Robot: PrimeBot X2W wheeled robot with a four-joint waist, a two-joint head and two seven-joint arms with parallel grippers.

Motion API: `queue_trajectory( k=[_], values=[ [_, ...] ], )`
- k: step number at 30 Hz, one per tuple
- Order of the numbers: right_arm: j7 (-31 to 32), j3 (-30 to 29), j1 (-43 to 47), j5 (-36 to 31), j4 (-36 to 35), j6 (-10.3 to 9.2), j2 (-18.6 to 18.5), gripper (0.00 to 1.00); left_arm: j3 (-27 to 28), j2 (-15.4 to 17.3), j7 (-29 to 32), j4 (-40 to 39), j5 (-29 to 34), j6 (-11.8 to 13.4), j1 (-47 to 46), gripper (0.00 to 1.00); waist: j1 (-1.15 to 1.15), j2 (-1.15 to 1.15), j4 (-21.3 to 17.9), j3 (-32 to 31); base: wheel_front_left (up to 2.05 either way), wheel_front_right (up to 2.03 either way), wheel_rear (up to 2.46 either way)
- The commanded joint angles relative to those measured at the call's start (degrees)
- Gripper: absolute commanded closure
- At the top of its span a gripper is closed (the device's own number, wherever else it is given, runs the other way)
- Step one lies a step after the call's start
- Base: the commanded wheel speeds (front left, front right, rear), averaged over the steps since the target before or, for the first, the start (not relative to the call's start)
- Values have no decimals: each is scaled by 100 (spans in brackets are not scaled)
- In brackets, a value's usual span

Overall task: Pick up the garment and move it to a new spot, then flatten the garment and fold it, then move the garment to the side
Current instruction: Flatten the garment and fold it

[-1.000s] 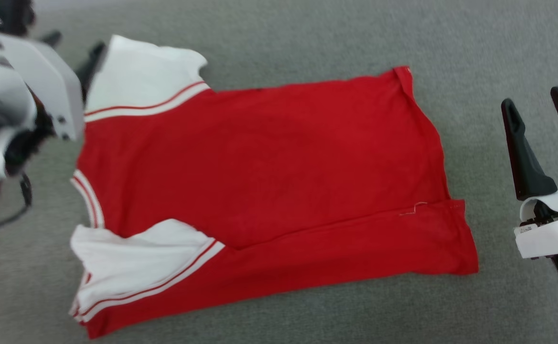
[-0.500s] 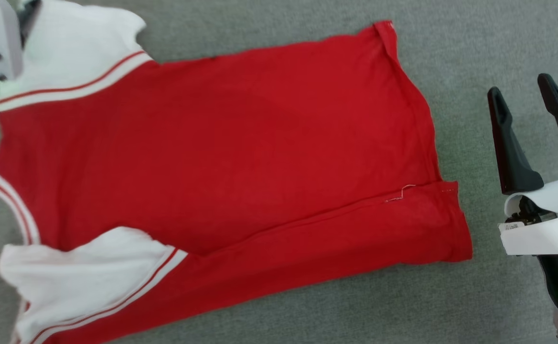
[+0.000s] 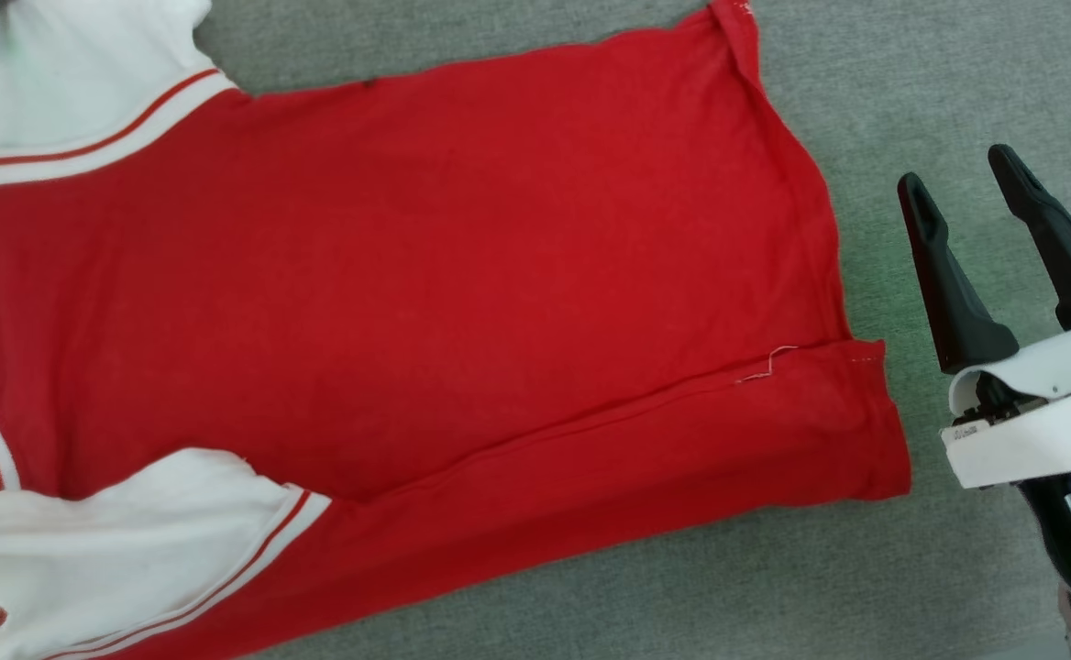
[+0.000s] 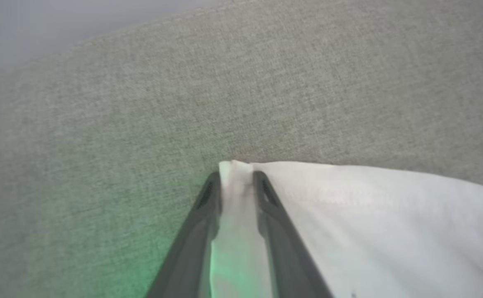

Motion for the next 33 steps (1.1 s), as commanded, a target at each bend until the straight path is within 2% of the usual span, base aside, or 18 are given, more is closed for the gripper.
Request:
queue_trajectory(
  k=[1,4,9,13,17,22,23,33],
  values=[
    [165,0,-124,62,-50,-6,-35,0,-270,-192,412,160,-61,-60,572,100,0,0,51,-3,0,0,0],
    [656,83,-225,193,-82,-6,-59,0,-292,-256,491,153,-78,-106,568,100,0,0,101,-14,0,0,0],
    [1906,270,-807,291,61,-5,-107,0,-276,-364,466,185,-139,-146,605,100,0,0,156,-74,0,0,0],
    [2938,314,-1530,282,435,-4,-76,0,-260,-518,394,231,-170,-159,556,100,0,0,258,-105,0,0,0],
    [3662,416,-2277,240,1051,-4,13,0,-254,-656,312,302,-160,-165,446,100,0,0,375,-98,0,0,0],
    [4250,598,-3084,141,2103,-4,0,0,-240,-787,199,392,-145,-200,311,100,0,0,497,-65,0,0,0],
    [4250,598,-3084,141,2103,-4,0,0,-240,-787,199,392,-145,-200,311,100,0,0,497,-65,0,0,0],
    [4693,1192,-4020,359,3866,-4,63,0,-226,-982,11,600,-156,-251,206,100,0,0,651,5,0,0,0]
  ],
)
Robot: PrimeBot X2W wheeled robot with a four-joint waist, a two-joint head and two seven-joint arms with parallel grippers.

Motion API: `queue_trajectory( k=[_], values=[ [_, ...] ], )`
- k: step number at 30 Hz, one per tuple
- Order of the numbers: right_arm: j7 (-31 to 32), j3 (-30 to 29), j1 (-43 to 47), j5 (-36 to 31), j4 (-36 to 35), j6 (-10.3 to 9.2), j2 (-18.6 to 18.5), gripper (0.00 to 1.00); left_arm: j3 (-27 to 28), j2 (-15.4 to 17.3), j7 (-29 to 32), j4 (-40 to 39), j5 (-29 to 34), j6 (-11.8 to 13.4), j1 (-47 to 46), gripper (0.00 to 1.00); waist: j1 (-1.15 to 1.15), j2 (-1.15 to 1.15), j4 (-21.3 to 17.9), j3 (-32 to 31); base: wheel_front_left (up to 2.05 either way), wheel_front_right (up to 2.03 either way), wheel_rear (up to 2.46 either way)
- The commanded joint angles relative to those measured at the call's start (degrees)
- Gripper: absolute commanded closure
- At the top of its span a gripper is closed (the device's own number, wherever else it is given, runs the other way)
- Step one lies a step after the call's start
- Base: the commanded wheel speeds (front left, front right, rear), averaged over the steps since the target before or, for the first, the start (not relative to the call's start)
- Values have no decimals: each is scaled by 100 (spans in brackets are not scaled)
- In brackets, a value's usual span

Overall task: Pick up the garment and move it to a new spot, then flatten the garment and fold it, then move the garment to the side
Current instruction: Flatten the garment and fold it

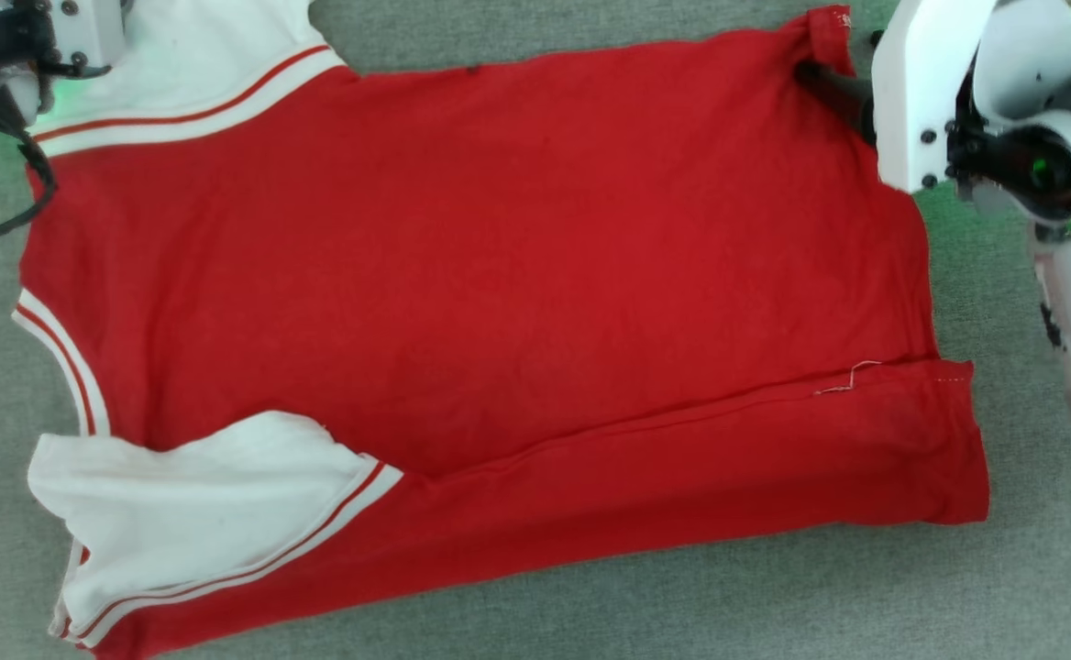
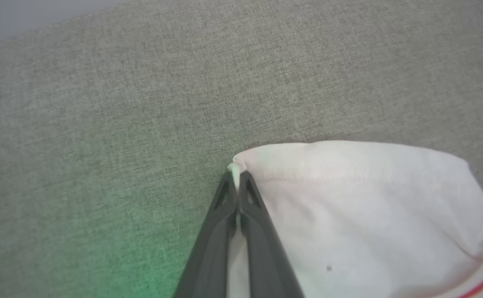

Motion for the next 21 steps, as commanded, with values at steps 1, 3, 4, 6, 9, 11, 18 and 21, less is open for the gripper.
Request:
queue_trajectory(
  k=[1,3,4,6,9,11,18,21],
  values=[
    [83,162,105,71,235,0,19,69,-146,-96,100,119,-22,-29,367,100,0,0,27,13,0,0,0],
    [130,324,23,156,421,0,-44,100,-128,-135,49,163,-50,-48,359,100,0,0,61,17,0,0,0],
    [116,354,-10,225,502,0,-79,100,-117,-159,15,181,-55,-46,356,100,0,0,79,16,0,0,0],
    [79,409,-66,330,624,-2,-165,100,-72,-185,-93,229,-83,-53,348,100,0,0,115,-2,0,0,0],
    [-20,505,-117,441,743,-3,-289,100,-32,-195,-210,274,-126,-78,336,100,0,0,166,-68,0,0,0],
    [-194,559,-152,540,734,-4,-388,100,-4,-186,-302,285,-121,-91,300,100,0,0,208,-131,0,0,0],
    [-885,806,-52,805,561,-4,-784,100,122,-157,-650,112,-248,-138,175,100,0,0,388,-498,0,0,0],
    [-1116,926,58,908,449,-3,-966,100,142,-82,-750,-21,-307,-134,215,100,0,0,475,-699,0,0,0]
  ],
)
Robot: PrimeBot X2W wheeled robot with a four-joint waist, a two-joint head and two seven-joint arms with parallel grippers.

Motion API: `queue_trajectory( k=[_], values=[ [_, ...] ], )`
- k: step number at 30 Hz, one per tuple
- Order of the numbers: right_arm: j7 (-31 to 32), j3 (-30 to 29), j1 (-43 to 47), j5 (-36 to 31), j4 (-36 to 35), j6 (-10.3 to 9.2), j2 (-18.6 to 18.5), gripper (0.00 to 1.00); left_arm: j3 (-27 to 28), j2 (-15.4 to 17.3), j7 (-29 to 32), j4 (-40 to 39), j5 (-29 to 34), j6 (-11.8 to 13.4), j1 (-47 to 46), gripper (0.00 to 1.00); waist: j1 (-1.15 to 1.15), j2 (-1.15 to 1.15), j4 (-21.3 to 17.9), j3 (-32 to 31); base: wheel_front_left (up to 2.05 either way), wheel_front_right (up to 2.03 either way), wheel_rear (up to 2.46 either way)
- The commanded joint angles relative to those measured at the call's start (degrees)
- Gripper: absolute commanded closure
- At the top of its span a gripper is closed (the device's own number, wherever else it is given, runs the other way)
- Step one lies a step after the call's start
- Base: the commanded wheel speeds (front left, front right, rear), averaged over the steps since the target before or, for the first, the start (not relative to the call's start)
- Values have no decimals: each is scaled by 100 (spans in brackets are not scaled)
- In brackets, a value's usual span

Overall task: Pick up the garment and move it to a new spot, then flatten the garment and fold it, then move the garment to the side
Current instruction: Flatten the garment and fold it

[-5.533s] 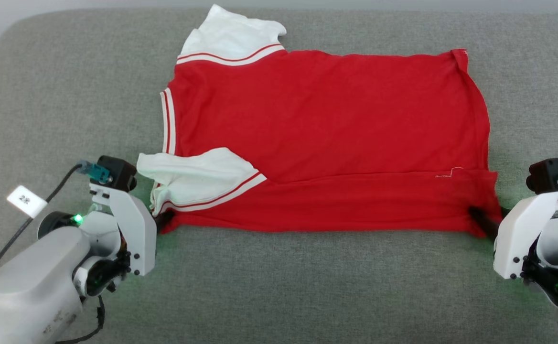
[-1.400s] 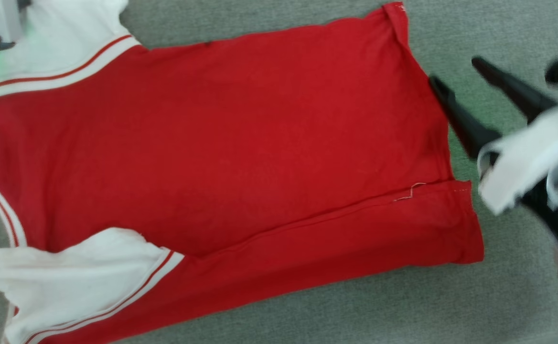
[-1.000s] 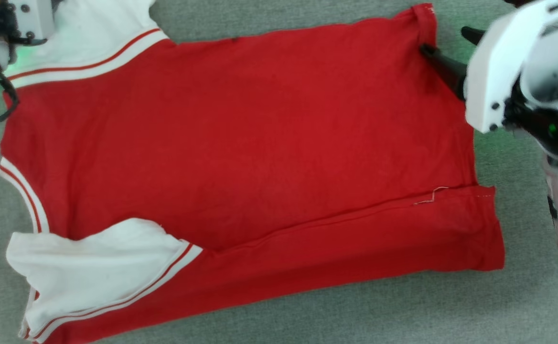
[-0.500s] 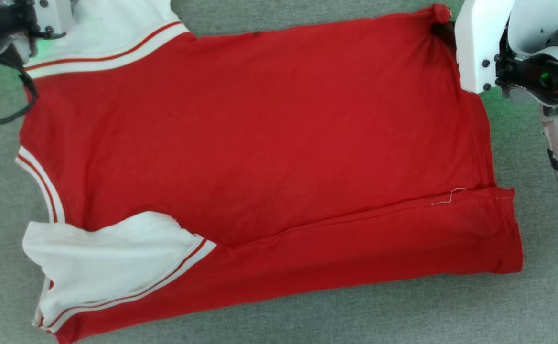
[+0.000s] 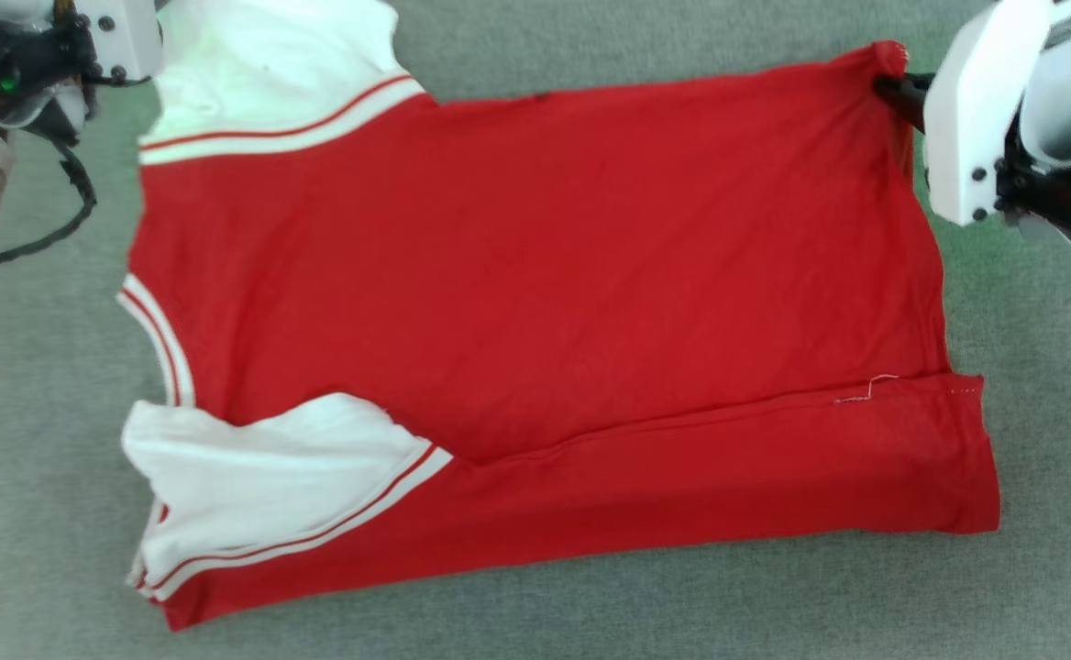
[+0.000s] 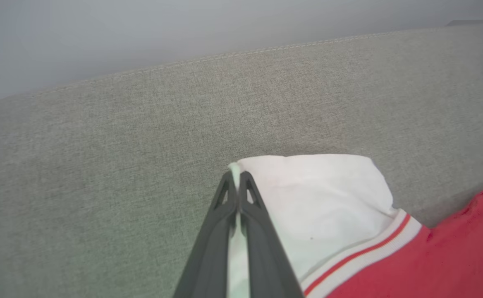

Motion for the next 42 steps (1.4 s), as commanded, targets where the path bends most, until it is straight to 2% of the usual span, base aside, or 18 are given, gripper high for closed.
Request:
queue_trajectory(
  k=[1,4,11,14,18,26,29,34,42],
  values=[
    [-73,52,129,58,-49,-6,-83,100,26,50,-33,-78,-78,-12,114,100,0,0,157,-265,0,0,0],
    [-229,136,290,183,-172,-6,-273,100,31,133,-22,-351,-185,-14,211,100,0,0,252,-483,0,0,0],
    [-407,251,821,428,-613,-6,-701,100,-103,552,9,-1212,-216,-11,643,100,0,0,451,-959,0,0,0],
    [-350,360,1140,622,-908,-6,-910,100,-155,765,111,-1690,-265,116,935,100,0,0,514,-1140,0,0,0],
    [-257,395,1539,853,-1295,-6,-1202,100,-221,1127,319,-2571,-420,457,1440,100,0,0,556,-1313,0,0,0],
    [-100,100,2451,1119,-1741,-6,-1557,100,-397,1983,508,-4757,-758,1537,2700,100,0,0,599,-1482,0,0,0],
    [-38,-52,2771,1122,-1804,-6,-1592,100,-462,2188,443,-5286,-881,1811,3113,100,0,0,607,-1510,0,0,0],
    [80,-149,3176,1134,-1818,-6,-1509,100,-592,2254,295,-5545,-982,1977,3610,100,0,0,610,-1527,0,0,0],
    [214,-85,3306,971,-1717,-6,-1338,100,-717,1949,140,-5177,-1051,1796,3881,100,0,0,620,-1546,0,0,0]
  ],
)
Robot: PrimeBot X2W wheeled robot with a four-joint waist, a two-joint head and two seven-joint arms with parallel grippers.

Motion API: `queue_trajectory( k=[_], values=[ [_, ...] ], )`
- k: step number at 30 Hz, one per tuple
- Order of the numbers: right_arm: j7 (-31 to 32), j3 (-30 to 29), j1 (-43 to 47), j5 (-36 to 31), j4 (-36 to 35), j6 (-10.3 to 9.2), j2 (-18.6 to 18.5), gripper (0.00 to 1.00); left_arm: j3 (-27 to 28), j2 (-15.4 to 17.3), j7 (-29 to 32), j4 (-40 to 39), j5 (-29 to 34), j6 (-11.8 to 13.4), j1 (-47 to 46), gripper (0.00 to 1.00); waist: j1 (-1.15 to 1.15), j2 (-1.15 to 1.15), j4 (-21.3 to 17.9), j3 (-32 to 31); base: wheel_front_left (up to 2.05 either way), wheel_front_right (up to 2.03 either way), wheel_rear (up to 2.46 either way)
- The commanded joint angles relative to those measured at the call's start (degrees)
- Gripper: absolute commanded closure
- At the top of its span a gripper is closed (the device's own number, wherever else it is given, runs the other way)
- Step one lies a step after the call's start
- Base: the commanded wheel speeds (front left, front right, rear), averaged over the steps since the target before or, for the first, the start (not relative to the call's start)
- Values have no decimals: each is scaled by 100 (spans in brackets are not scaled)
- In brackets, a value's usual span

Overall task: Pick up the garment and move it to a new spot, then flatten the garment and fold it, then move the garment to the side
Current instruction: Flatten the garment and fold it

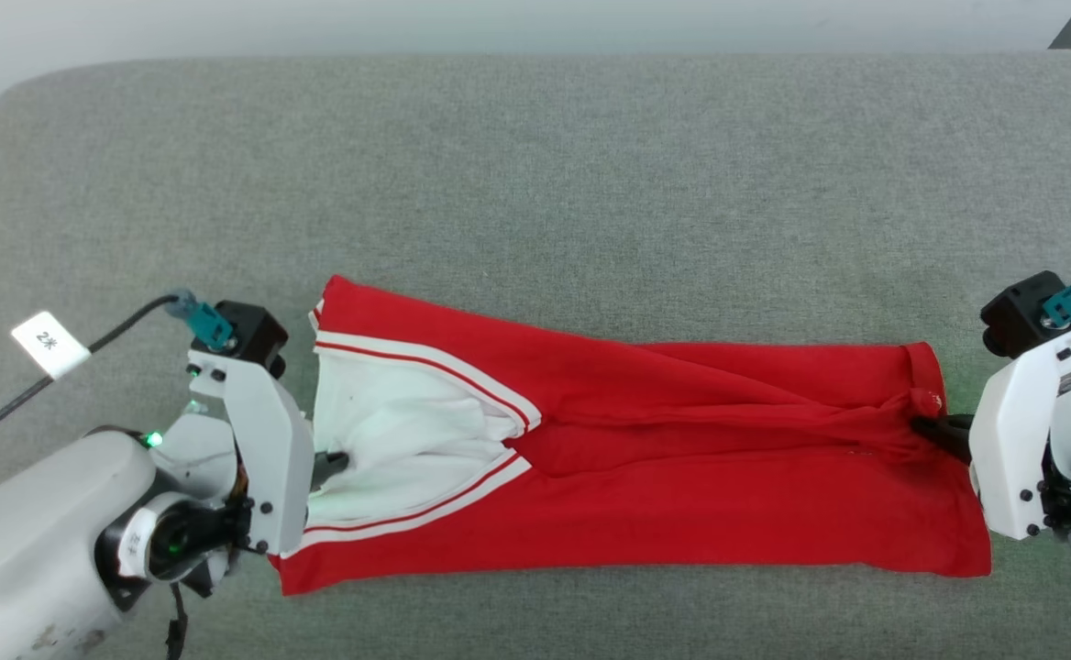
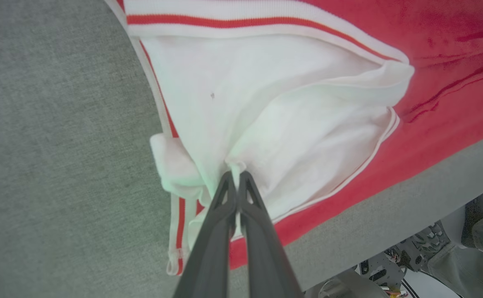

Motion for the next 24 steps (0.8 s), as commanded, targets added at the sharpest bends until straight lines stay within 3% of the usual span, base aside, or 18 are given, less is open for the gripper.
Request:
queue_trajectory(
  k=[1,2,4,5,6,7,8,20,24],
  values=[
    [5,17,-30,-69,41,-6,51,100,26,-68,-87,94,27,-55,40,78,0,0,4,-17,0,0,0],
    [25,30,-42,-91,64,-6,78,98,30,-104,-103,150,3,-85,47,66,0,0,9,-30,0,0,0],
    [55,46,-60,-106,115,-6,132,76,16,-126,-106,224,48,-108,16,52,0,0,20,-76,0,0,0],
    [55,46,-60,-106,115,-6,132,76,16,-126,-106,224,48,-108,16,52,0,0,20,-76,0,0,0],
    [80,41,-68,-130,145,-6,140,58,37,-149,-124,248,8,-113,17,5,0,0,30,-109,0,0,0],
    [82,56,-77,-158,145,-6,147,19,34,-159,-114,255,-7,-117,24,0,0,0,40,-145,0,0,0],
    [54,40,-93,-167,161,-6,173,0,23,-147,-104,254,17,-123,20,0,0,0,50,-183,0,0,0],
    [75,-223,203,-230,316,-6,405,0,95,-25,-490,147,-16,-52,361,0,0,0,125,-911,0,0,0],
    [16,-419,420,-274,317,-6,530,0,165,36,-1069,111,164,-109,571,0,0,0,110,-1198,0,0,0]
  ],
)
